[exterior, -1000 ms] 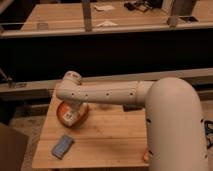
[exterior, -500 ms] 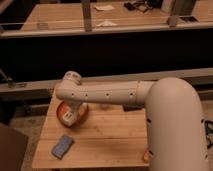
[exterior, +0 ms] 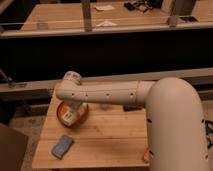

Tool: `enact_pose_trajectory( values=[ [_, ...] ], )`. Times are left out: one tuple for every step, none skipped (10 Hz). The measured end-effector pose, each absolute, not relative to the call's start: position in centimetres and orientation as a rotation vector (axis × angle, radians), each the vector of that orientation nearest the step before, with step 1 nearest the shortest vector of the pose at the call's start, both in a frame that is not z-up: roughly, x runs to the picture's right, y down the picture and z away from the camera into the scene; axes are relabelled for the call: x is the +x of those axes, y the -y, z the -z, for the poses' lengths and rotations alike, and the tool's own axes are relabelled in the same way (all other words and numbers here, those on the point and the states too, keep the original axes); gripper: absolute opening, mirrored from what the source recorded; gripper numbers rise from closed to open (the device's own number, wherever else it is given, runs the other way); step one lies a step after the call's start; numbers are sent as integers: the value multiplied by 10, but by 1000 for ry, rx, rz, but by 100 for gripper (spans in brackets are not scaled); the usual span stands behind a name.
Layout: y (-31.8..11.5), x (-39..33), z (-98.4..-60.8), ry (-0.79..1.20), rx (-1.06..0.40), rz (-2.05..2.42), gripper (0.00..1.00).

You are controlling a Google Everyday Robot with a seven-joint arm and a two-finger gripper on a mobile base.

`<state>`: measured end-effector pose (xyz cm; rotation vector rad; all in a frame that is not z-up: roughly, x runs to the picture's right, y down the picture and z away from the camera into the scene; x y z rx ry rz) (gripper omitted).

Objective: Place the bottle in the ceramic bowl

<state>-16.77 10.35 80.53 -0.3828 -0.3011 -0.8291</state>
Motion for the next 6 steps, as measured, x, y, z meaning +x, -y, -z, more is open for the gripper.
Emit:
enact_pose_trajectory(
  values=[
    [-104, -168, -805, 302, -382, 827, 34],
    [-104, -169, -805, 304, -381, 826, 34],
    [-103, -169, -805, 305, -379, 825, 34],
    [-103, -169, -805, 306, -378, 824, 35],
    [-103, -169, -805, 307, -377, 823, 40],
    [-103, -169, -805, 308, -376, 821, 39]
  ],
)
